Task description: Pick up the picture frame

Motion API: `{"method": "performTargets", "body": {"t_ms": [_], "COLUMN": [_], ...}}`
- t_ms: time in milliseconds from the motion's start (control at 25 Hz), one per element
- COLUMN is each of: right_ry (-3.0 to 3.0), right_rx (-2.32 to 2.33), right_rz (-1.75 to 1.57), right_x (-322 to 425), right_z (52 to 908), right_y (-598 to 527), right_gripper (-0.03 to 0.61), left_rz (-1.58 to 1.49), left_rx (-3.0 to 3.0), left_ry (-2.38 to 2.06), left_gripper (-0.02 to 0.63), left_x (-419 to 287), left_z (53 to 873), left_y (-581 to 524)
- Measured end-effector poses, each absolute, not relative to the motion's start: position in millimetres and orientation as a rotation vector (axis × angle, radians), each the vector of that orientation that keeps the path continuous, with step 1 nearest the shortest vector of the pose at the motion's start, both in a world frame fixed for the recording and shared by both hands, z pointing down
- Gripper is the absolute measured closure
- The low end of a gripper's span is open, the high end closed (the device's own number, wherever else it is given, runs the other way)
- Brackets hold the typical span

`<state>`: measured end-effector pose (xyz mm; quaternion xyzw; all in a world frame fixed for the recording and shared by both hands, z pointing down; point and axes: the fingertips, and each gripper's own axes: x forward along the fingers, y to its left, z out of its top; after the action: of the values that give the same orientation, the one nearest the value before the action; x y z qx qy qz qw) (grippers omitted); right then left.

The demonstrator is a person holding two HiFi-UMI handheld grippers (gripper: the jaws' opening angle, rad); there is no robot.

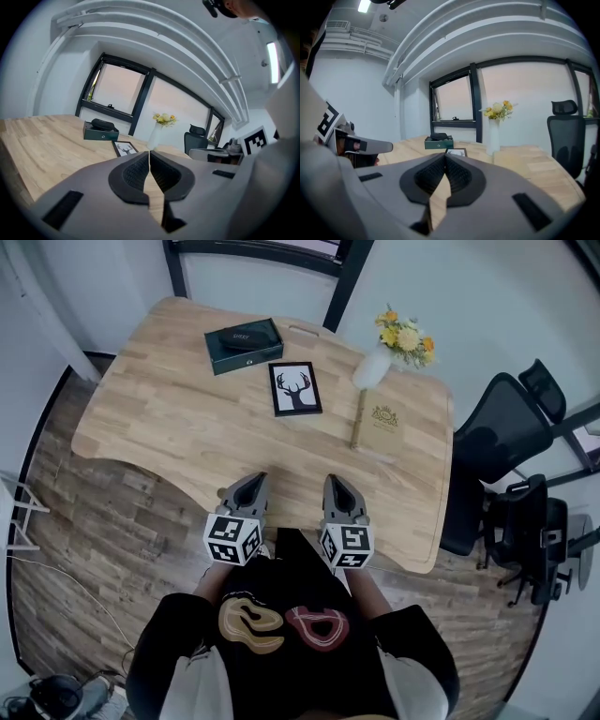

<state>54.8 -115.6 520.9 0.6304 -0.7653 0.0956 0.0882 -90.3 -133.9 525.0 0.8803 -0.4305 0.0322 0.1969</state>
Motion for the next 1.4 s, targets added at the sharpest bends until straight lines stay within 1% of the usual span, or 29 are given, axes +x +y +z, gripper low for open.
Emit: {"method": "performTargets", "body": {"t_ms": [400,560,920,1400], "right_ry": [-2.236,-2.201,-2.204,-2.245], "right_rx": [1.794,1.773,1.768,1.692], "right_rz": [0.291,0.236,0.309,0.334], "right_x": [73.7,77.6,85.7,83.8], "right_z": [527.3,523.9,515.9,513.5], "right_y": [-172.9,-198.5,-259.3,-341.1], "right_gripper": [0.568,0.568,0.552,0.549], "left_rz": [0.074,0.034,0.081,0.14], "left_rx": [2.346,2.263,2.253,2.193], "left_ry": [-1.313,-1.311,-1.364,-1.43], "left_gripper": [0.592,0.592,0.592,0.592], "left_x": [-85.2,-79.3,-62.4,-49.1], "left_z": [522.7,521.0,517.9,530.9], "left_y": [-187.6,-208.5,-261.8,-323.6]}}
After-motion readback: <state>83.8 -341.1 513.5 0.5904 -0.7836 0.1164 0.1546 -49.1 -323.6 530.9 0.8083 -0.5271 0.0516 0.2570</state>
